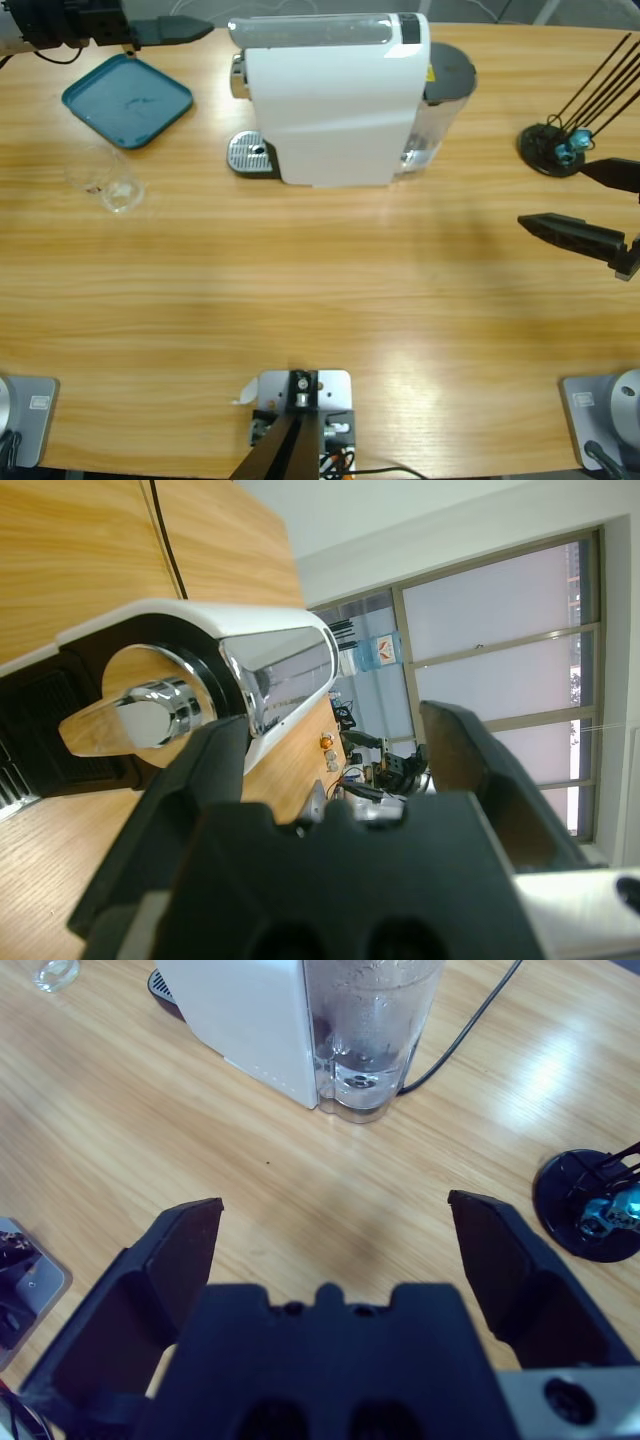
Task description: Pour coffee
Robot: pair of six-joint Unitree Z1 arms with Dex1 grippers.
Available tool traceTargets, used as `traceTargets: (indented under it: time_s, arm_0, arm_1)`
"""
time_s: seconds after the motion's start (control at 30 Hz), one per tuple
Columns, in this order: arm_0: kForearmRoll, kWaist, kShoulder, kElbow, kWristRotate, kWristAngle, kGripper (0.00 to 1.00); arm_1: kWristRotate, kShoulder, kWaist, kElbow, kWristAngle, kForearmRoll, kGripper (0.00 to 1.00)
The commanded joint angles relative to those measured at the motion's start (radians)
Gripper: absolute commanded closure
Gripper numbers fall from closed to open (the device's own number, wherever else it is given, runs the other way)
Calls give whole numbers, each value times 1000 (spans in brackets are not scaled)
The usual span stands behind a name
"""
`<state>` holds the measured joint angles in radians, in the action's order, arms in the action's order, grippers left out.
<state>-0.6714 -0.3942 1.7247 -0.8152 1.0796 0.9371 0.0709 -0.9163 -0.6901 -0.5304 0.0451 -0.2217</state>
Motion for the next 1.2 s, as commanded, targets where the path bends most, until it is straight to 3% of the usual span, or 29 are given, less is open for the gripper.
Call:
traceTargets:
  time_s: [0.03,0.3,0.33,0.37,0.5,0.63,0.7,1.2]
  arm_0:
    - [-42,-25,94,1,20,22,266]
    - [-67,-25,118,-23,23,38,267]
    - [-69,-26,118,-28,23,40,305]
    - [-73,-28,119,-32,23,41,445]
    - [-74,-42,134,-58,26,42,751]
    - [-74,-49,152,-73,28,51,779]
    - [-74,-49,155,-75,26,52,998]
    - [-98,-43,122,-101,34,86,1000]
  arm_1:
    - [-3,-16,-9,36,-7,5,9]
    - [-3,-19,-9,36,-7,6,8]
    - [-3,-19,-9,36,-7,6,9]
    - [-3,-21,-9,36,-7,7,9]
    - [-3,-21,-9,36,-8,7,9]
    - [-3,-21,-9,36,-7,7,9]
    - [-3,-22,-9,36,-7,7,9]
    - [-3,-19,-9,36,-7,7,9]
